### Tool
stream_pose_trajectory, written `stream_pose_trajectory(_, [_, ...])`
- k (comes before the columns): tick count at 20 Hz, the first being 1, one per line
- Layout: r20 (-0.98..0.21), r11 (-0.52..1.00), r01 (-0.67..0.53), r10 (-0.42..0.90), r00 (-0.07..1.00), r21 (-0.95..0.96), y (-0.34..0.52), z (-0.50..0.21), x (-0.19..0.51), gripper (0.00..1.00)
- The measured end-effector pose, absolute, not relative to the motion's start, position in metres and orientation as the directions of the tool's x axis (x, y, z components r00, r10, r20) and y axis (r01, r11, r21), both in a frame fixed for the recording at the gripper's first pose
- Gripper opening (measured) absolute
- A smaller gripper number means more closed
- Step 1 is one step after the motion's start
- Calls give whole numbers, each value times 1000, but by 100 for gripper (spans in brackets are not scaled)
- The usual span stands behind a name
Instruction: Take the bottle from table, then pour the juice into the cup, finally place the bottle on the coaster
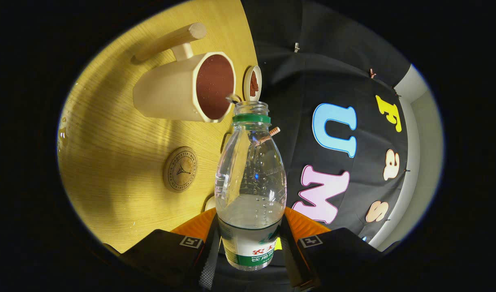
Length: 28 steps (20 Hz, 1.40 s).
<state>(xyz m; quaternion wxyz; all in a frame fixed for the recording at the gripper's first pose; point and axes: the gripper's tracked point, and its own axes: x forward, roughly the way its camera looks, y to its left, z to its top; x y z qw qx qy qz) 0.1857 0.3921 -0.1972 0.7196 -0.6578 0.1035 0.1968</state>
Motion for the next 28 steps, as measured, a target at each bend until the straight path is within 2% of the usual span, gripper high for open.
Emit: stream_pose_trajectory(28, [-359,-140,-337,196,912,-931,396,-174,205,71])
